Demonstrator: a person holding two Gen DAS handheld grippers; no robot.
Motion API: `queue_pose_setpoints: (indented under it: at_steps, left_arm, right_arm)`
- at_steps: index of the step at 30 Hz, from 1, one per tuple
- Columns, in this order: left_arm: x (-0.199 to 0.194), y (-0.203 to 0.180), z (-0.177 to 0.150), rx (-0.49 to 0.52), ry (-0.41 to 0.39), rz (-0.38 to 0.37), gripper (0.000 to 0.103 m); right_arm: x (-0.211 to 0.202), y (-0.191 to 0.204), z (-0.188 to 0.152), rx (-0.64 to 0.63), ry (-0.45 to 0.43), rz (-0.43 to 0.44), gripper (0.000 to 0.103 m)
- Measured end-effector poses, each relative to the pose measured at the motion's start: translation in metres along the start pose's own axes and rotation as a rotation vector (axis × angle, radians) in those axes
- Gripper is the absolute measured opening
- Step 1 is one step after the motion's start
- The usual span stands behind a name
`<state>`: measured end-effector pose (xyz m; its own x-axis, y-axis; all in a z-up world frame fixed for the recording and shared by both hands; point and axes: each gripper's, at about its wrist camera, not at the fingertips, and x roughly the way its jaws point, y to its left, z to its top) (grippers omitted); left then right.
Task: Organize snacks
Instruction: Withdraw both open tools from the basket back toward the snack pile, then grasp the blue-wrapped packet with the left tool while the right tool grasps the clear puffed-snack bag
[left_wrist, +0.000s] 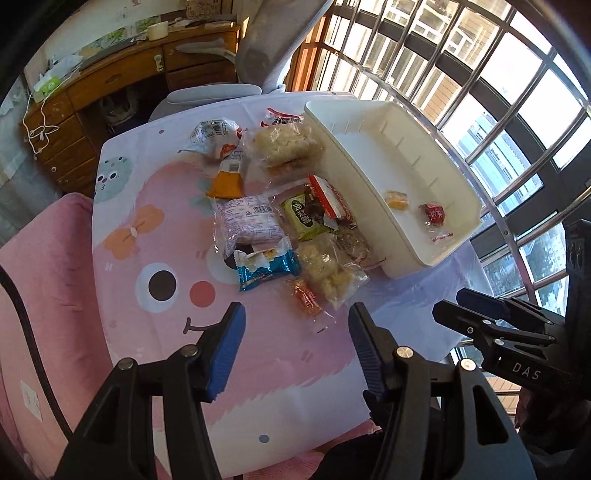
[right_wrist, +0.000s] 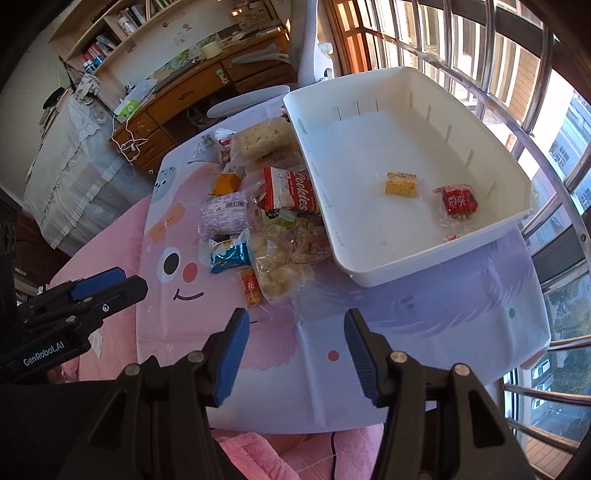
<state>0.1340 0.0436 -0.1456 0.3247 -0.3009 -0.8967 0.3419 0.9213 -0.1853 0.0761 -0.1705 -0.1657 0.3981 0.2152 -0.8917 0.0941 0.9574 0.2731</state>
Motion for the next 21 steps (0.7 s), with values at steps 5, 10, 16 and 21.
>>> queue_pose_setpoints:
  at_steps: [5, 10, 16, 21]
  left_arm:
    - [-0.001, 0.018, 0.000, 0.060, 0.008, -0.022, 0.062]
    - [0.003, 0.032, 0.004, 0.105, 0.016, -0.038, 0.066]
    - [0.012, 0.047, 0.010, 0.113, 0.034, -0.059, 0.067]
    - [0.025, 0.056, 0.017, 0.092, 0.063, -0.063, 0.071]
  right_arm:
    - [0.007, 0.013, -0.011, 0.085, -0.008, -0.017, 0.054]
    - [0.015, 0.022, -0.016, 0.167, -0.007, -0.037, 0.054]
    - [0.027, 0.025, -0.012, 0.262, 0.022, -0.034, 0.054]
    - [0.044, 0.026, -0.004, 0.329, 0.075, -0.020, 0.059]
